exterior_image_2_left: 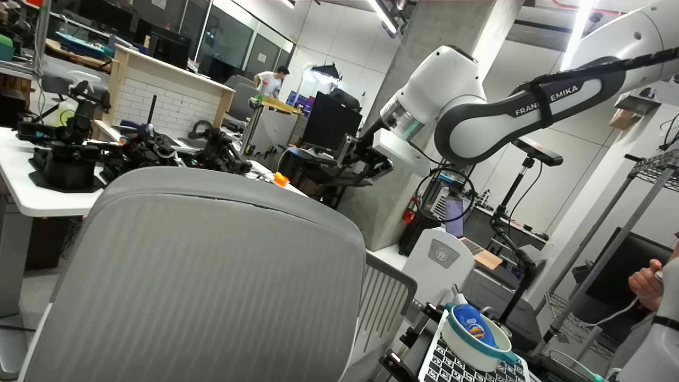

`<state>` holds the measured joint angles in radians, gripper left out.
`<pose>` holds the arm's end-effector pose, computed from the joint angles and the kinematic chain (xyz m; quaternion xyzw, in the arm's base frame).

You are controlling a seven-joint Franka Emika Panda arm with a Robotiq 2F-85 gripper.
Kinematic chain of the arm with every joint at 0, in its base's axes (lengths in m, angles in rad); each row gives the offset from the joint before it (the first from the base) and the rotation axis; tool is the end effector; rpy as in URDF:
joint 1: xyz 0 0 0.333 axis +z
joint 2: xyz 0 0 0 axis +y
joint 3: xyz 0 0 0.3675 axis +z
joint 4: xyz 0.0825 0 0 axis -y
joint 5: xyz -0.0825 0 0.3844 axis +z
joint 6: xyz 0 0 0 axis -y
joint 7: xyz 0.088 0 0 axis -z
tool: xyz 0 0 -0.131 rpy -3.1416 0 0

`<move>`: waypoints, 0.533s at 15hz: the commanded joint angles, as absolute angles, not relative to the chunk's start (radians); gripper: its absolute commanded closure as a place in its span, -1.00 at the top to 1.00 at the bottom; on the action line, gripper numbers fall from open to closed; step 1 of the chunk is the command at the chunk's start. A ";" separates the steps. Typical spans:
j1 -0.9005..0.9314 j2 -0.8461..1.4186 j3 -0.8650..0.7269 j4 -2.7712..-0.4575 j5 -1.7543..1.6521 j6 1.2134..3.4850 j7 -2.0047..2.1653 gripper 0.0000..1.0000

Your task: Remove the orange cloth from the chair on the right, put it on the chair on the left and then back on the chair on the right

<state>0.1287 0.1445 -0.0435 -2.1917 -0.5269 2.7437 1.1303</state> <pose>0.5952 0.0668 0.3896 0.9264 -0.2849 0.2457 0.0122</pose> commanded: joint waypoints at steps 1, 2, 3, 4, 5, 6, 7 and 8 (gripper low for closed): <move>0.120 0.127 -0.042 -2.195 -0.504 2.734 1.109 0.79; 0.117 0.118 -0.040 -2.205 -0.497 2.736 1.100 0.91; 0.113 0.109 -0.031 -2.217 -0.471 2.738 1.072 0.98; 0.109 0.099 -0.018 -2.235 -0.410 2.741 1.009 1.00; 0.099 0.092 0.006 -2.253 -0.315 2.746 0.914 1.00; 0.094 0.086 0.033 -2.274 -0.223 2.748 0.834 1.00; 0.094 0.079 0.047 -2.285 -0.138 2.740 0.755 1.00; 0.065 0.071 0.090 -2.296 -0.054 2.726 0.676 1.00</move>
<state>0.1143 0.1209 0.0068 -2.2415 -0.2486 2.7441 0.8703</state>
